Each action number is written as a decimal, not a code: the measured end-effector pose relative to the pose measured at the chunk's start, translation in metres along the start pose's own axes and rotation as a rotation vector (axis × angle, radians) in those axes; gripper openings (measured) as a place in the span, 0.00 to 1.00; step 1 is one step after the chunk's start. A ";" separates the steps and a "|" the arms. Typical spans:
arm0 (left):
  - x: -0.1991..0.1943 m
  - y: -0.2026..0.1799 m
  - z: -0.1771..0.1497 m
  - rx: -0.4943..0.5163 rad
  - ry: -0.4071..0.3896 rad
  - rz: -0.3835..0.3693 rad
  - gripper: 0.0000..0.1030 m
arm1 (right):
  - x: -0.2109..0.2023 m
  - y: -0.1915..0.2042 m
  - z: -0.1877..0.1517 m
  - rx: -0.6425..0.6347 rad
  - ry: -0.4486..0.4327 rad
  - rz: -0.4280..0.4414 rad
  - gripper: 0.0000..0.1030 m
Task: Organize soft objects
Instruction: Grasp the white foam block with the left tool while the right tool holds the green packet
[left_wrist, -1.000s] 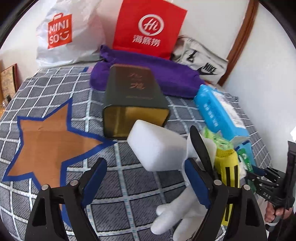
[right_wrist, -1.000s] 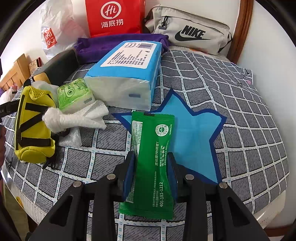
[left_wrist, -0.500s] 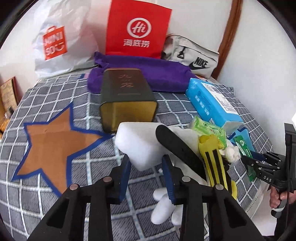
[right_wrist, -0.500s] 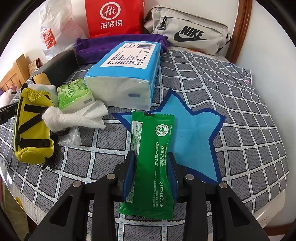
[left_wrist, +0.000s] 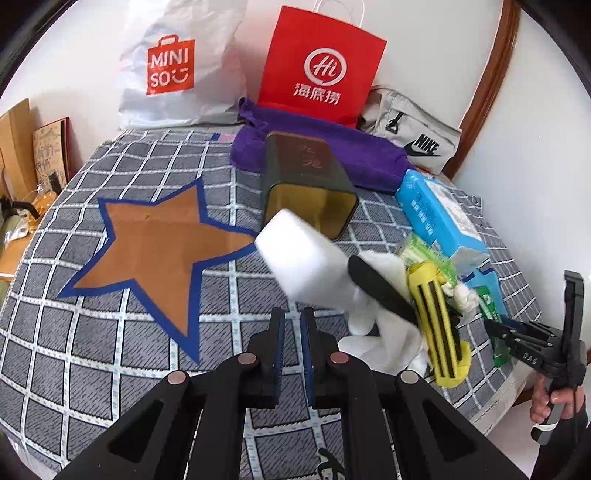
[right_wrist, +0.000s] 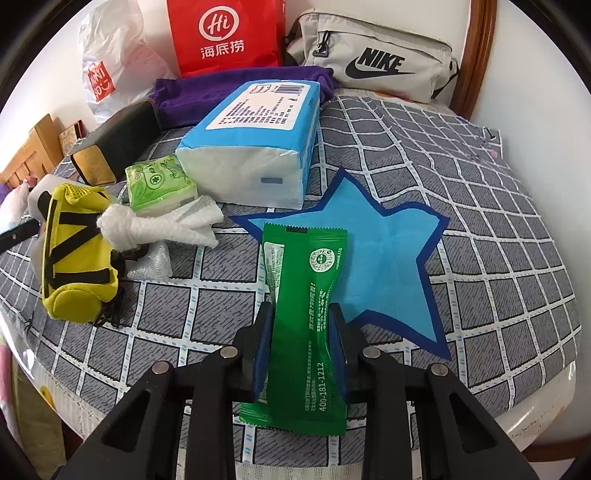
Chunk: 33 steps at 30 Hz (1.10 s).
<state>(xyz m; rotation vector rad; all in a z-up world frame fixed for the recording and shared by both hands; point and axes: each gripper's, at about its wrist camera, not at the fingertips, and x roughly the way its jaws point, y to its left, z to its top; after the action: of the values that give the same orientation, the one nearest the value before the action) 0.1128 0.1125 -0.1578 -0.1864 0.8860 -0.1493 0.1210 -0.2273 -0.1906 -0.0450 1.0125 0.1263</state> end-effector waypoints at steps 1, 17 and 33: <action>0.000 0.001 -0.001 -0.006 0.000 0.011 0.08 | -0.001 -0.001 0.000 0.004 0.003 0.005 0.28; -0.003 -0.011 0.021 0.104 -0.078 0.003 0.65 | -0.004 0.000 -0.002 0.000 0.033 -0.005 0.29; 0.007 0.011 0.034 -0.090 -0.059 -0.140 0.63 | 0.004 -0.001 0.006 -0.024 0.038 -0.019 0.31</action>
<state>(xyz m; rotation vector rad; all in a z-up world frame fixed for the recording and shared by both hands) 0.1445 0.1250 -0.1445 -0.3356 0.8220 -0.2329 0.1283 -0.2277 -0.1909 -0.0787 1.0478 0.1209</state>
